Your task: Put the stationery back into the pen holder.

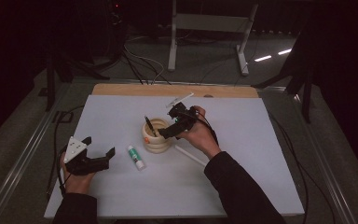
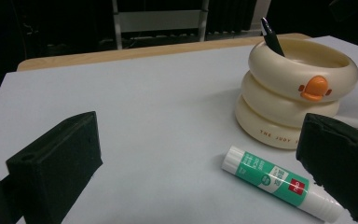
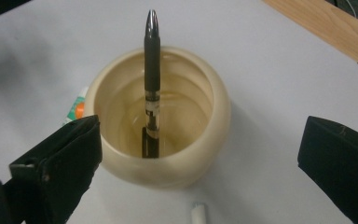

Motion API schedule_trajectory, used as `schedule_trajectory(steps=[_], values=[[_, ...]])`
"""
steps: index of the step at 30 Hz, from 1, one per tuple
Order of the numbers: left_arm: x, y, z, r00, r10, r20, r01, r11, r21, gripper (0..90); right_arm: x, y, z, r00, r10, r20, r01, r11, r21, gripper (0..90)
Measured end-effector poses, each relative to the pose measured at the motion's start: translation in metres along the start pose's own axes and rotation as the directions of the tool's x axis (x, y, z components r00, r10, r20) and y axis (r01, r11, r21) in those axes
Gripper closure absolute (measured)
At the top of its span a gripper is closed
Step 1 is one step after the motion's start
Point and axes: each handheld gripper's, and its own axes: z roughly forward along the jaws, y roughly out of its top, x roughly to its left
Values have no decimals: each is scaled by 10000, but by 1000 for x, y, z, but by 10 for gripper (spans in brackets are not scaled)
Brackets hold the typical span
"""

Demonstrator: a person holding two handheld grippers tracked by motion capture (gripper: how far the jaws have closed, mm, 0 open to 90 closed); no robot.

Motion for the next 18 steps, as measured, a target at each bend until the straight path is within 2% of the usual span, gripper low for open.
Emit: schedule_trajectory(steps=[8,18], values=[[0,0,0,10000,-19,1,19,10000,8,4,-4,-4,-1,10000,-26,15,25,9986,535,0],[0,-1,1,10000,-29,-12,29,10000,-31,3,-8,-14,-2,9999,22,112,-33,9954,955,0]])
